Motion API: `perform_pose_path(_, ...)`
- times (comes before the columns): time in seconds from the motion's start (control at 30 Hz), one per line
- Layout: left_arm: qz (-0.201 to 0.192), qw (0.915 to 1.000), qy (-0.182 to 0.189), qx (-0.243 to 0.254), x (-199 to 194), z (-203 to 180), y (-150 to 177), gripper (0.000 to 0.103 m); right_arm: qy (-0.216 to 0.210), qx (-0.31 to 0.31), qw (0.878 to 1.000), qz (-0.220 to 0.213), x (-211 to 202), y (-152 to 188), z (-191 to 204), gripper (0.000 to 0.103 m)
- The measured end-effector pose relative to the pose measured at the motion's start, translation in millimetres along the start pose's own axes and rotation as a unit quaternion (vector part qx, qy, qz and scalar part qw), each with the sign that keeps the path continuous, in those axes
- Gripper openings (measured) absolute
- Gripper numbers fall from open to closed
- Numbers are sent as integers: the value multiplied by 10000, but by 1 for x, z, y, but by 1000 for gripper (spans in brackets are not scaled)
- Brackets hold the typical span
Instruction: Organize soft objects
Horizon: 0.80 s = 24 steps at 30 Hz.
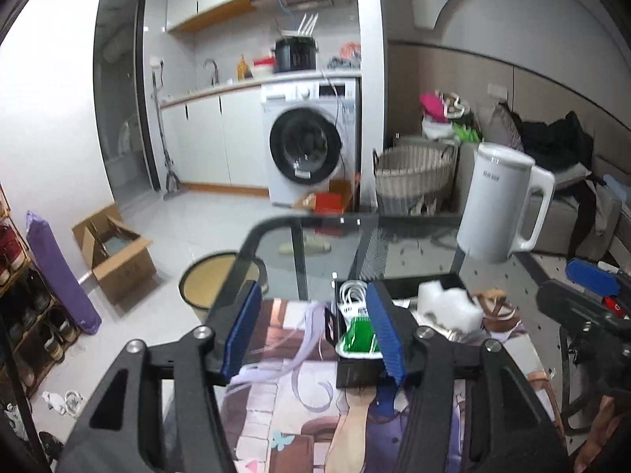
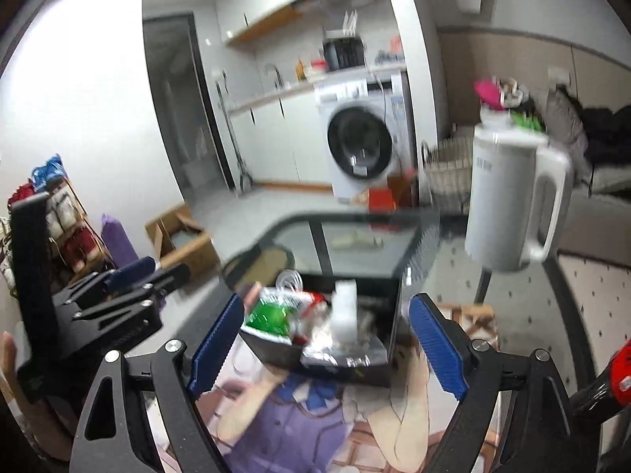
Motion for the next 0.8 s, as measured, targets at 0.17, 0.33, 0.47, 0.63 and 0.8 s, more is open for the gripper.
perform_pose_path(0.17, -559, 9984, 5, -112, -29, 5, -4, 96, 120, -220, 9977, -637, -33, -2, 15, 96)
perform_pose_path(0.33, -739, 9971, 170, -116, -51, 2, -1, 97, 240, -491, 9915, -1181, -64, 6, 26, 100)
perform_pose_path(0.47, -775, 9963, 343, -127, -65, -3, 7, 98, 457, -793, 9849, -1467, -79, 14, 29, 102)
perform_pose_path(0.63, -1172, 9918, 353, -372, -87, -1, 23, 102, 460, -617, 9856, -1505, -87, 27, 18, 102)
perform_pose_path(0.8, -1479, 9881, 369, -219, -101, -6, 34, 103, 461, -516, 9889, -1317, -84, 39, 11, 103)
Point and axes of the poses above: each gripper's, at about its wrist camera, not at the fingertips, and x roughly the way its jaws point, z to its left, y to its underside, the point moved 5 cm from there along x, roughly the way its jaws point, and after that the axes turned 8 degrees about z, right-handed, at the moved point
